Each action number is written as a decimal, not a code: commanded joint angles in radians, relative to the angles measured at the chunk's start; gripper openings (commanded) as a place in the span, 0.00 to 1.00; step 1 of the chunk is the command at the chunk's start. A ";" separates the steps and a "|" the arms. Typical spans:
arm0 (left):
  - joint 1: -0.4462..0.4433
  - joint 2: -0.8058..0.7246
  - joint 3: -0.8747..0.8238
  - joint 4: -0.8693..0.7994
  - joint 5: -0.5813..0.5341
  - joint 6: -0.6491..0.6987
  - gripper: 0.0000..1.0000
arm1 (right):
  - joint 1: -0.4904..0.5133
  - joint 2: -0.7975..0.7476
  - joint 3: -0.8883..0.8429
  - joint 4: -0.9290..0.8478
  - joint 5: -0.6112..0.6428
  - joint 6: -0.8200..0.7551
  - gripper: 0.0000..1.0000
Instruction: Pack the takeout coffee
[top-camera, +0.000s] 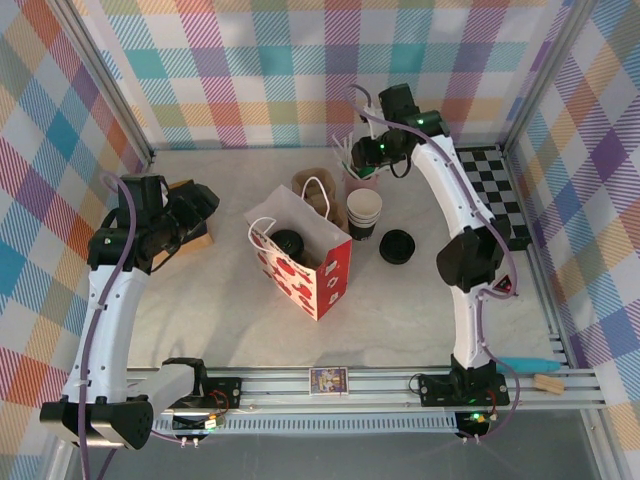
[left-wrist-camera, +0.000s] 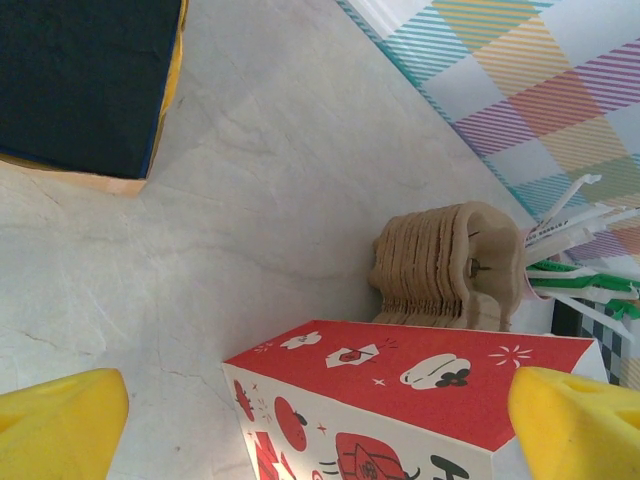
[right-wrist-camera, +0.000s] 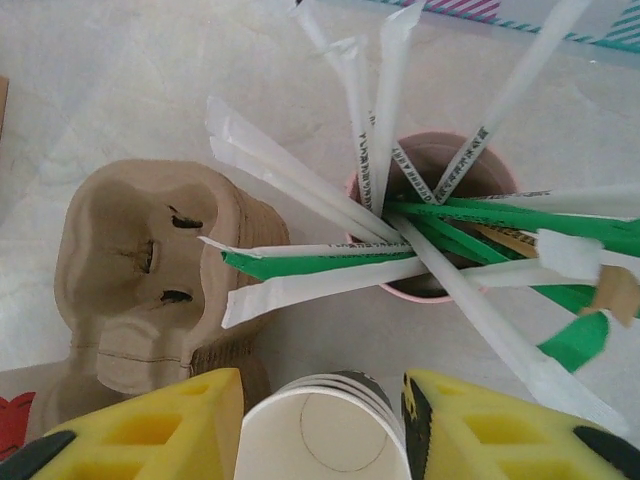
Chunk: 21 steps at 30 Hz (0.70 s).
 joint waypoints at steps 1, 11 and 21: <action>0.017 -0.009 -0.019 -0.020 0.004 0.024 0.97 | 0.004 0.034 0.050 -0.042 -0.050 -0.049 0.47; 0.017 -0.015 -0.032 -0.027 0.009 0.027 0.96 | 0.010 0.090 0.086 -0.048 -0.076 -0.047 0.47; 0.017 -0.014 -0.033 -0.029 0.008 0.036 0.96 | 0.027 0.139 0.134 -0.060 -0.035 -0.043 0.50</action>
